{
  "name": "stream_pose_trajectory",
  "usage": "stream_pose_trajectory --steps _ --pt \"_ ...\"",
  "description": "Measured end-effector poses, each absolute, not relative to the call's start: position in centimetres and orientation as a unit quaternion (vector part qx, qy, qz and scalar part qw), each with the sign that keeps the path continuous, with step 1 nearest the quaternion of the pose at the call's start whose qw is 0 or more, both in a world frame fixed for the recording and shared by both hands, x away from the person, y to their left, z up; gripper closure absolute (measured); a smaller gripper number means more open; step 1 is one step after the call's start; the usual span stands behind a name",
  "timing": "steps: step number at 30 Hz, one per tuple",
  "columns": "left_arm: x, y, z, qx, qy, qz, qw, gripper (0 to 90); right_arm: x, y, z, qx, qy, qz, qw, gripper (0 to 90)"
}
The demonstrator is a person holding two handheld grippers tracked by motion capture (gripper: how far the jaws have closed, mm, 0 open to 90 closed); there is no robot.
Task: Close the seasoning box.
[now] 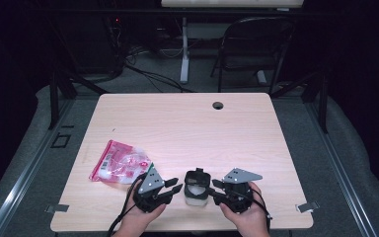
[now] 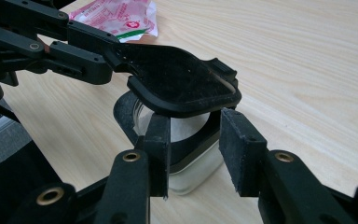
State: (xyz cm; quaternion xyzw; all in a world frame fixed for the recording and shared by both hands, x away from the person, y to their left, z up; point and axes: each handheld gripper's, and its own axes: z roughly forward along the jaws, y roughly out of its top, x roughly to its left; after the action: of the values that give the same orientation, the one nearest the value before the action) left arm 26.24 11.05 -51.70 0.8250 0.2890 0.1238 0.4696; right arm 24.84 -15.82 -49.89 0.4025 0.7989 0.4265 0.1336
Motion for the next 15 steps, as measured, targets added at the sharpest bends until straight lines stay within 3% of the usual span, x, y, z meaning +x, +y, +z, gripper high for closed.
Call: stream_pose_trajectory --steps 15 --pt "25.91 10.76 -52.39 0.831 0.282 0.119 0.464 73.2 24.24 -16.10 -50.85 0.422 0.787 0.433 0.121 65.1"
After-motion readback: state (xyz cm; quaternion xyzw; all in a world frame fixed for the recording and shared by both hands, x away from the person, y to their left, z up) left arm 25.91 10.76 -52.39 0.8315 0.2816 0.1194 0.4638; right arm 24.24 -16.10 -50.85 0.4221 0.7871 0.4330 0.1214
